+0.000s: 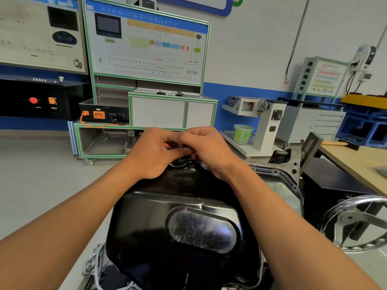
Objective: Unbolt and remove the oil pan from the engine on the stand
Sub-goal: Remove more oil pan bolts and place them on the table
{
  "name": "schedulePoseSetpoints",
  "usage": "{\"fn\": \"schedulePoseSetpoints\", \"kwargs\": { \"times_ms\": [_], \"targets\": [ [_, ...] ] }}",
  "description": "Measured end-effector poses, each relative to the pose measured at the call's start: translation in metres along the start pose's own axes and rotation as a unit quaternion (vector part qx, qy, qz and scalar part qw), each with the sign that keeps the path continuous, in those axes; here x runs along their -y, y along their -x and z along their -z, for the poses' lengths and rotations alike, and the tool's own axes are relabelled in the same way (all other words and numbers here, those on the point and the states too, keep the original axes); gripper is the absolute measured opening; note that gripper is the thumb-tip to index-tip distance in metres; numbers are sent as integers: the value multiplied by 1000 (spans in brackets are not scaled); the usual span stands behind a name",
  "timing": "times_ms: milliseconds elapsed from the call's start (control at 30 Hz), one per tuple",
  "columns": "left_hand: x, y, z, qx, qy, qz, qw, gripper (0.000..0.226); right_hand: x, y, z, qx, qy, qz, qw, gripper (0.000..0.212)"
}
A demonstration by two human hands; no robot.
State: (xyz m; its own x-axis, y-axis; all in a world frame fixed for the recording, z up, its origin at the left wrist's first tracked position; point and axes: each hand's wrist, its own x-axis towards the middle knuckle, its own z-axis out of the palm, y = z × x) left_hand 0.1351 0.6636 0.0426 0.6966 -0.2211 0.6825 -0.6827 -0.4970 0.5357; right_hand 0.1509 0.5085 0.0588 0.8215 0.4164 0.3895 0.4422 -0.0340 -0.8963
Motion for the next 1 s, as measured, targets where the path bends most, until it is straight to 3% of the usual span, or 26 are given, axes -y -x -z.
{"fn": "schedulePoseSetpoints", "kwargs": {
  "times_ms": [133,267,367,500,633,1000],
  "targets": [
    [4,0,-1,-10,-11,4,1000,12,-1,3,1,-14,23,43,999,20],
    [7,-2,-1,-37,0,36,999,5,-6,6,3,-47,29,71,996,41],
    [8,-1,0,-32,-6,47,998,16,-7,3,2,-62,47,47,996,51],
    [9,-2,0,-48,-1,63,997,12,-5,1,2,-53,53,16,997,74],
    [11,-3,0,-44,-11,55,997,15,-2,4,-2,-47,54,27,997,54],
    [3,-1,-2,22,-2,27,999,39,3,0,-2,-24,29,-60,997,54]
  ]
}}
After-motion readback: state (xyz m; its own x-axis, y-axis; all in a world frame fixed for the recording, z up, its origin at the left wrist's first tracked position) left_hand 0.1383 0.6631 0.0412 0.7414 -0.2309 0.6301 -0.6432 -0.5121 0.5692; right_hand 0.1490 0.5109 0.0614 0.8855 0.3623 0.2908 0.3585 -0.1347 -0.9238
